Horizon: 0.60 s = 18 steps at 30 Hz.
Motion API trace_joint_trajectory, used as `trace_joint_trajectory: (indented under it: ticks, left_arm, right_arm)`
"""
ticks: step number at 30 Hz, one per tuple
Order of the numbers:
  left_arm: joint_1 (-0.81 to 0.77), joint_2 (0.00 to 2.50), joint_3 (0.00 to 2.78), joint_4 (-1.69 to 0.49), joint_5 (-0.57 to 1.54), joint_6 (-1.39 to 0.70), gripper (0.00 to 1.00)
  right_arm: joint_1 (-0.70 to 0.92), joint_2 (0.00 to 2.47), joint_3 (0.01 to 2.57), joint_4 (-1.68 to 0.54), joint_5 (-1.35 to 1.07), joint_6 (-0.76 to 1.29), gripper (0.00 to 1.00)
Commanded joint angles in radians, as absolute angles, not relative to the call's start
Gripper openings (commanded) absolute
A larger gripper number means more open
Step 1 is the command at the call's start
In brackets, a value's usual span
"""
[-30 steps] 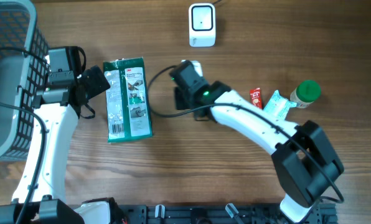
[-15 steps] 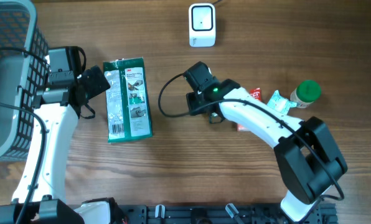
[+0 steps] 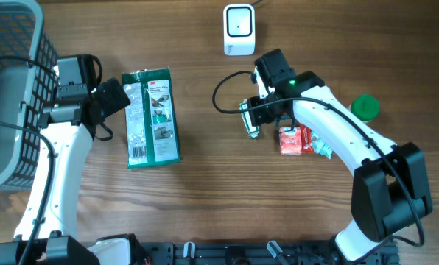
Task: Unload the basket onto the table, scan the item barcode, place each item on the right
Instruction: 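Lift the Axe Brand box and carry it right with the right gripper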
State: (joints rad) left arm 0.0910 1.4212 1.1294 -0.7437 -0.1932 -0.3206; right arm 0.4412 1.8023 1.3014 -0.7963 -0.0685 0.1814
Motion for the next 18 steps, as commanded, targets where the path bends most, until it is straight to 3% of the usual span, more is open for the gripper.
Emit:
trace_joint_trajectory:
  ticks: [1,14,18]
  left_arm:
    - [0.095,1.416,1.132,-0.741,-0.192,-0.33,1.0]
    - [0.095,1.416,1.132,-0.741,-0.192,-0.33,1.0]
    - [0.095,1.416,1.132,-0.741,-0.192,-0.33,1.0]
  right_arm:
    - [0.441,1.798,1.272,-0.785,-0.107,0.154,0.61]
    - [0.499,1.864,1.236,-0.695,-0.104,0.156,0.57]
    - [0.534,1.893,1.236,-0.693,-0.004,0.155,0.58]
